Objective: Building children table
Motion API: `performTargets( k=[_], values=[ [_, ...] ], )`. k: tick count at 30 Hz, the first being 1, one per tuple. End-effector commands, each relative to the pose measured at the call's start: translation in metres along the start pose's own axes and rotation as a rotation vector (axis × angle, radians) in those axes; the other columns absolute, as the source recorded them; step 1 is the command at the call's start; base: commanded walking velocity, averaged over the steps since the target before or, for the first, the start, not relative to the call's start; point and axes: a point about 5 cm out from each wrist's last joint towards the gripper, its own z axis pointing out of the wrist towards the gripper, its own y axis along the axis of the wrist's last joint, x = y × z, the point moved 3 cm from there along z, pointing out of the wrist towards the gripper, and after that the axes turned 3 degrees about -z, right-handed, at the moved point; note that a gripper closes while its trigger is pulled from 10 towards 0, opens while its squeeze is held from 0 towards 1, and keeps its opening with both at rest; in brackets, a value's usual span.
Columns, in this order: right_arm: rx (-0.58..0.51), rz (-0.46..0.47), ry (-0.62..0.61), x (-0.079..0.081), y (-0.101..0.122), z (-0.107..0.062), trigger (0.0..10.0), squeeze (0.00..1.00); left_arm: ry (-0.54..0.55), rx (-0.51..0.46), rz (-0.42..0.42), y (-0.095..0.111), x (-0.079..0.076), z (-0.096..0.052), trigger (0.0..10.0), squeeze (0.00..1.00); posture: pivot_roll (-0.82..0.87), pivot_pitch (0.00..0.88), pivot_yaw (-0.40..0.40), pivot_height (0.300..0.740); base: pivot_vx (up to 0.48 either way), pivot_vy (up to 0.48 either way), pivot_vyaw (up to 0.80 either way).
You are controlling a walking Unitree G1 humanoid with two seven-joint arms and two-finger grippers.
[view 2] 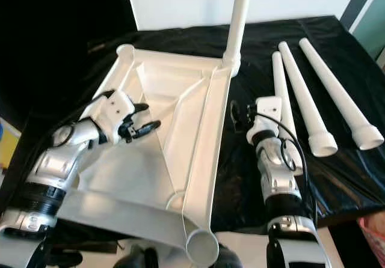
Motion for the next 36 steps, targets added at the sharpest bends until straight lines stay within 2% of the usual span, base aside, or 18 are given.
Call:
performTargets(
  k=[1,5,12,15,17,18,21,23,24,26,30,32,36],
  values=[
    [0.019,0.008,0.018,0.005,-0.004,-0.002,10.0,0.0,-0.158,-0.043,-0.028,0.008,-0.027,-0.007,10.0,0.0,-0.02,0.124,0.069,0.74,0.0,0.0,0.0],
    [0.018,0.006,0.02,0.005,-0.003,0.0,10.0,0.0,-0.241,-0.032,-0.007,0.003,-0.047,-0.013,10.0,0.0,-0.02,0.122,0.067,0.74,0.0,0.0,0.0],
    [0.019,0.003,0.028,0.005,-0.002,0.001,10.0,0.0,-0.272,0.046,-0.015,-0.013,-0.059,-0.017,10.0,0.0,-0.02,0.122,0.053,0.74,0.0,0.0,0.0],
    [0.026,-0.001,0.062,0.01,-0.002,0.001,10.0,0.0,-0.309,0.07,-0.045,-0.014,-0.068,-0.028,10.0,0.0,-0.01,0.126,0.043,0.74,0.0,0.0,0.0],
    [0.03,-0.001,0.098,0.017,-0.002,0.0,10.0,0.0,-0.318,0.059,-0.071,-0.007,-0.071,-0.038,10.0,0.0,-0.01,0.129,0.035,0.74,0.0,0.0,0.0],
    [0.03,-0.001,0.098,0.017,-0.002,0.0,10.0,0.0,-0.318,0.059,-0.071,-0.007,-0.071,-0.038,10.0,0.0,-0.01,0.129,0.035,0.74,0.0,0.0,0.0],
    [0.035,0.002,0.114,0.022,-0.004,-0.002,10.0,0.0,-0.336,0.052,-0.142,0.001,-0.074,-0.047,10.0,0.0,0.0,0.134,0.03,0.74,0.0,0.0,0.0],
    [0.039,0.004,0.119,0.024,-0.005,-0.002,10.0,0.0,-0.369,0.071,-0.166,0.001,-0.08,-0.055,10.0,0.0,0.01,0.136,0.029,0.74,0.0,0.0,0.0],
    [0.043,0.006,0.122,0.025,-0.006,-0.002,10.0,0.0,-0.402,0.114,-0.179,-0.005,-0.086,-0.061,10.0,0.0,0.01,0.138,0.029,0.74,0.0,0.0,0.0],
    [0.046,0.007,0.124,0.026,-0.007,-0.002,10.0,0.0,-0.424,0.145,-0.188,-0.009,-0.091,-0.065,10.0,0.0,0.01,0.138,0.029,0.74,0.0,0.0,0.0],
    [0.049,0.008,0.126,0.027,-0.008,-0.001,10.0,0.0,-0.445,0.18,-0.179,-0.015,-0.097,-0.069,10.0,0.0,0.01,0.138,0.029,0.74,0.0,0.0,0.0],
    [0.05,0.006,0.129,0.026,-0.007,0.0,10.0,0.0,-0.452,0.263,-0.135,-0.03,-0.101,-0.071,10.0,0.0,0.02,0.142,0.021,0.74,0.0,0.0,0.0],
    [0.05,0.003,0.132,0.024,-0.006,0.002,10.0,0.0,-0.452,0.335,-0.094,-0.041,-0.103,-0.074,10.0,0.0,0.02,0.142,0.019,0.74,0.0,0.0,0.0]
  ],
)
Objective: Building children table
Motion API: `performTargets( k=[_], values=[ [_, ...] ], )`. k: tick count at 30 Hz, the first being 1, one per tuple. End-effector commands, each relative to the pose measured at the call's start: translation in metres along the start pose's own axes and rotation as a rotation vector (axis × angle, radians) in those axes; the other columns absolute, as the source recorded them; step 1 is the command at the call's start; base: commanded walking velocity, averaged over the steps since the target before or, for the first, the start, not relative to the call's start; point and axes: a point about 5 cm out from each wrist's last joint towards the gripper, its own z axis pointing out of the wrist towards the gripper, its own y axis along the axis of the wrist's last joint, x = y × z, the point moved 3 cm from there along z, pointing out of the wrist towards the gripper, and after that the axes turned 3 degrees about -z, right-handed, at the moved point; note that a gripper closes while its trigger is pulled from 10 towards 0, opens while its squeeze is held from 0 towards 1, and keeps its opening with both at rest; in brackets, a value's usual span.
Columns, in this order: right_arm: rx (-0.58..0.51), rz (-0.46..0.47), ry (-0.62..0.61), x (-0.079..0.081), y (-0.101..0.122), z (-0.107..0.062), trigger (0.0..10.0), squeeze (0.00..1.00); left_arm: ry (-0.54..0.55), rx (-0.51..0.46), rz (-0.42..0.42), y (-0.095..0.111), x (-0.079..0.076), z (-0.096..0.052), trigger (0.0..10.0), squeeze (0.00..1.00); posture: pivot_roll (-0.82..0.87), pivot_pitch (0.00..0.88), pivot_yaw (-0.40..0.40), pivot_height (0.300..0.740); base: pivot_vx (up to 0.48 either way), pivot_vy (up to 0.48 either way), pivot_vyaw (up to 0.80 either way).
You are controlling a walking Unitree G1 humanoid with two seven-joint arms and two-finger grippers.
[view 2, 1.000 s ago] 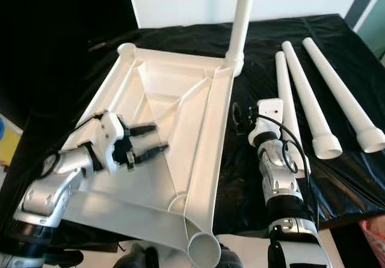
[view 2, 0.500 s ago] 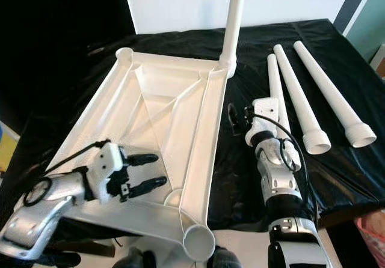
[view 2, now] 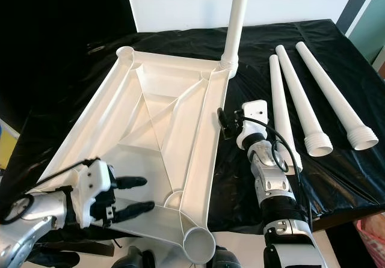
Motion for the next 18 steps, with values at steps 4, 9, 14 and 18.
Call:
performTargets(
  k=[4,9,14,18],
  values=[
    [0.022,0.005,0.005,-0.002,-0.004,0.0,10.0,0.0,-0.108,0.07,0.009,-0.009,-0.01,-0.001,10.0,0.0,0.01,0.14,0.018,0.74,0.0,0.0,0.0],
    [0.022,-0.003,-0.007,-0.007,-0.003,0.0,10.0,0.0,-0.038,0.153,0.06,-0.021,0.003,0.007,10.0,0.0,0.01,0.137,0.02,0.74,0.0,0.0,0.0],
    [0.022,-0.002,-0.007,-0.006,-0.004,0.0,10.0,0.0,0.081,0.199,0.092,-0.027,0.024,0.013,10.0,0.0,0.01,0.13,0.022,0.74,0.0,0.0,0.0],
    [0.019,0.003,-0.003,-0.003,-0.004,0.001,10.0,0.0,0.242,0.21,0.126,-0.026,0.052,0.017,10.0,0.0,0.01,0.124,0.025,0.74,0.0,0.0,0.0]
  ],
)
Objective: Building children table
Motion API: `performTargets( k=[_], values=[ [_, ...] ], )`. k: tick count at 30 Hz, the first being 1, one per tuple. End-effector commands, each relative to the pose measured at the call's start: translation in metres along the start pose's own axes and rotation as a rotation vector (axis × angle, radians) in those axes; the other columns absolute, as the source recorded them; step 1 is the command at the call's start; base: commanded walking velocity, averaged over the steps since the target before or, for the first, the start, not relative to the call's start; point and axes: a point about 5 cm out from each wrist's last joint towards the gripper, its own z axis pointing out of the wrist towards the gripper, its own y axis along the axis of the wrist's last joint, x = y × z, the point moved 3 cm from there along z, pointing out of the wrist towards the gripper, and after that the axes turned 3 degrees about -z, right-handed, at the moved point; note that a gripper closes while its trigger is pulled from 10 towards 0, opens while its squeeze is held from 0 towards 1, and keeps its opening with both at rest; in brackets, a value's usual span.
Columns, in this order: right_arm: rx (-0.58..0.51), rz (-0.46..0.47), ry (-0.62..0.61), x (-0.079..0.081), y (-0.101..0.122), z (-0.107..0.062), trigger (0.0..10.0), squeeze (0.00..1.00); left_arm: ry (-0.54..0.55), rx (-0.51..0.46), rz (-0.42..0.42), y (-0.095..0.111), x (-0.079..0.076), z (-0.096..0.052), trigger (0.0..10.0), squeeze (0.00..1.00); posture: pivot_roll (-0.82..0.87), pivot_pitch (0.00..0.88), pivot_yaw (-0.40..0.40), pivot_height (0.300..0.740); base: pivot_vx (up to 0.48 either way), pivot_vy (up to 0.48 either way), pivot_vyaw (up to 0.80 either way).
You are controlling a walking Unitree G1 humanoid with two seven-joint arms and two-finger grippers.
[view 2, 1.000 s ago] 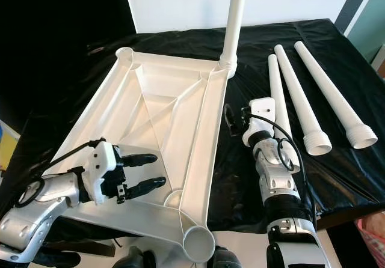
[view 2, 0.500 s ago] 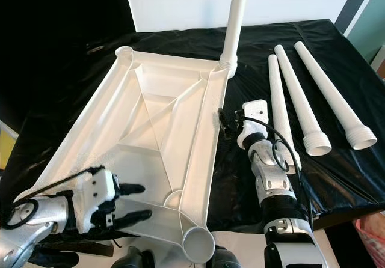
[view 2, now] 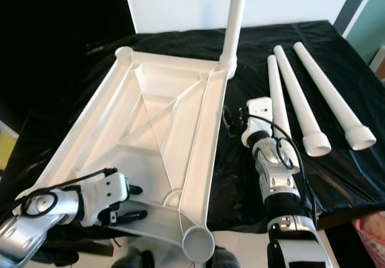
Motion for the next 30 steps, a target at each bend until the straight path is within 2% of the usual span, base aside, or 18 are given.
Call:
performTargets(
  k=[1,4,5,8,11,14,19,20,24,30],
  values=[
    [0.014,0.013,0.0,0.002,-0.005,-0.001,10.0,0.0,0.185,0.054,-0.011,-0.012,0.018,-0.002,10.0,0.0,0.01,0.124,0.025,0.74,0.0,0.0,0.0],
    [0.012,0.017,-0.001,0.003,-0.005,-0.001,10.0,0.0,0.284,0.036,-0.048,-0.008,0.037,0.001,10.0,0.0,0.01,0.123,0.028,0.74,0.0,0.0,0.0],
    [0.012,0.017,-0.001,0.003,-0.005,-0.001,10.0,0.0,0.284,0.036,-0.048,-0.008,0.037,0.001,10.0,0.0,0.01,0.123,0.028,0.74,0.0,0.0,0.0],
    [0.014,0.02,-0.005,0.002,-0.006,-0.003,10.0,0.0,0.39,0.03,-0.072,-0.007,0.054,0.003,10.0,0.0,0.0,0.126,0.032,0.74,0.0,0.0,0.0],
    [0.016,0.019,-0.007,0.001,-0.007,-0.004,10.0,0.0,0.412,0.014,-0.082,-0.004,0.058,0.002,10.0,0.0,0.0,0.132,0.034,0.74,0.0,0.0,0.0],
    [0.017,0.019,-0.009,0.0,-0.007,-0.006,10.0,0.0,0.391,-0.017,-0.098,0.001,0.056,0.001,10.0,0.0,0.0,0.136,0.036,0.74,0.0,0.0,0.0],
    [0.021,0.016,-0.013,-0.001,-0.008,-0.007,10.0,0.0,0.297,-0.092,-0.152,0.009,0.043,-0.001,10.0,0.0,0.0,0.142,0.034,0.74,0.0,0.0,0.0],
    [0.022,0.015,-0.014,-0.002,-0.008,-0.007,10.0,0.0,0.248,-0.102,-0.158,0.009,0.036,-0.001,10.0,0.0,0.0,0.142,0.032,0.74,0.0,0.0,0.0],
    [0.019,0.014,-0.012,-0.001,-0.006,-0.005,10.0,0.0,0.194,-0.074,-0.16,0.005,0.028,0.0,10.0,0.0,0.0,0.149,0.032,0.74,0.0,0.0,0.0],
    [0.02,0.012,-0.011,-0.003,-0.007,-0.005,10.0,0.0,0.198,-0.056,-0.224,0.001,0.031,0.0,10.0,0.0,0.0,0.151,0.03,0.74,0.0,0.0,0.0]
  ],
)
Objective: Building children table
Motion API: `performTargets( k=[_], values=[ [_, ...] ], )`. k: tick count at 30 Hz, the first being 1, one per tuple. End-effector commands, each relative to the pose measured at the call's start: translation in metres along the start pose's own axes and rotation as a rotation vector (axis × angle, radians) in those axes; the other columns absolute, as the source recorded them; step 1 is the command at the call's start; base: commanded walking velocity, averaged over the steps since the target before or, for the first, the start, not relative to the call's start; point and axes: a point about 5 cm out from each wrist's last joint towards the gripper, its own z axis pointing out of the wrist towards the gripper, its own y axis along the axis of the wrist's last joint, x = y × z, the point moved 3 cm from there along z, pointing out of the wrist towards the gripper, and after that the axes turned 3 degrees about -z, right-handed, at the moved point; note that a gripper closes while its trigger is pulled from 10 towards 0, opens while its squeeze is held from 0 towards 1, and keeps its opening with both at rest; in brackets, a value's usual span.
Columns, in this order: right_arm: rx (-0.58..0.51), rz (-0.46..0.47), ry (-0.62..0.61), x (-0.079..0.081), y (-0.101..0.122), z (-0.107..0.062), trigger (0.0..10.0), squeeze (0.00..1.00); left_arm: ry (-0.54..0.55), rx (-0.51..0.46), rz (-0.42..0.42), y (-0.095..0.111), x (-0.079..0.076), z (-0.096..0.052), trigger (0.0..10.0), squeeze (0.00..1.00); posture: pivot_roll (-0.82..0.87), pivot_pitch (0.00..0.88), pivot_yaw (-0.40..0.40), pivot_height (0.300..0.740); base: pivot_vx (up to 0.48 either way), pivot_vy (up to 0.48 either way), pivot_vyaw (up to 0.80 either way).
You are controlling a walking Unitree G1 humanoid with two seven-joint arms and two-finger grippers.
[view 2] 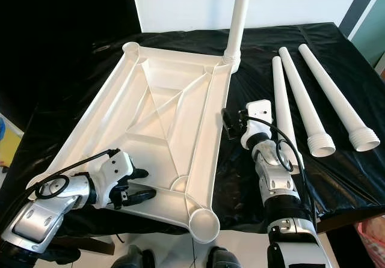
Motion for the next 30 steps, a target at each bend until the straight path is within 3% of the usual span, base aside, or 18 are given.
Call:
performTargets(
  k=[1,2,3,8,12,13,17,18,23,24,29,30],
  values=[
    [0.011,0.011,-0.005,-0.001,-0.003,-0.001,10.0,0.0,0.129,0.001,-0.016,-0.001,0.014,-0.005,10.0,0.0,0.0,0.151,0.03,0.74,0.0,0.0,0.0],
    [0.013,0.01,-0.005,-0.002,-0.003,-0.002,10.0,0.0,0.145,0.014,-0.026,-0.003,0.016,-0.005,0.5,0.0,0.0,0.152,0.031,0.74,0.0,0.0,0.0],
    [0.013,0.009,-0.005,-0.002,-0.003,-0.002,10.0,0.0,0.166,0.031,-0.034,-0.006,0.02,-0.005,0.0,0.0,0.0,0.153,0.032,0.74,0.0,0.0,0.0],
    [0.013,0.008,-0.009,-0.002,-0.003,-0.003,10.0,0.0,0.266,0.033,-0.069,-0.005,0.036,-0.007,0.0,0.0,0.0,0.156,0.036,0.74,0.0,0.0,0.0],
    [0.013,0.009,-0.011,-0.002,-0.003,-0.003,10.0,0.0,0.281,0.02,-0.065,-0.002,0.039,-0.007,0.0,0.0,0.0,0.158,0.039,0.74,0.0,0.0,0.0],
    [0.012,0.01,-0.015,-0.003,-0.003,-0.003,10.0,0.0,0.313,-0.003,-0.045,0.004,0.044,-0.006,2.9,0.0,0.0,0.158,0.04,0.74,0.0,0.0,0.0],
    [0.012,0.01,-0.017,-0.003,-0.003,-0.003,10.0,0.0,0.325,-0.008,-0.04,0.006,0.045,-0.006,2.9,0.0,0.0,0.158,0.04,0.74,0.0,0.0,0.0],
    [0.011,0.011,-0.019,-0.003,-0.003,-0.003,10.0,0.0,0.303,-0.032,-0.009,0.012,0.042,-0.004,10.0,0.0,0.0,0.158,0.04,0.74,0.0,0.0,0.0],
    [0.008,0.017,-0.024,-0.003,-0.003,-0.003,10.0,0.0,0.254,-0.117,0.026,0.029,0.033,0.001,10.0,0.0,0.0,0.155,0.042,0.74,0.0,0.0,0.0],
    [0.001,0.024,-0.033,-0.003,-0.001,-0.002,10.0,0.0,0.198,-0.19,0.026,0.043,0.023,0.006,10.0,1.0,0.0,0.153,0.045,0.74,0.0,0.0,0.0],
    [-0.01,0.029,-0.057,-0.006,0.002,-0.002,10.0,0.0,0.174,-0.19,0.077,0.047,0.018,0.008,10.0,1.0,0.0,0.151,0.046,0.74,0.0,0.0,0.0],
    [-0.013,0.034,-0.07,-0.009,0.003,-0.002,10.0,0.0,0.18,-0.196,0.085,0.049,0.019,0.007,10.0,0.0,0.0,0.149,0.047,0.74,0.0,0.0,0.0]
  ],
)
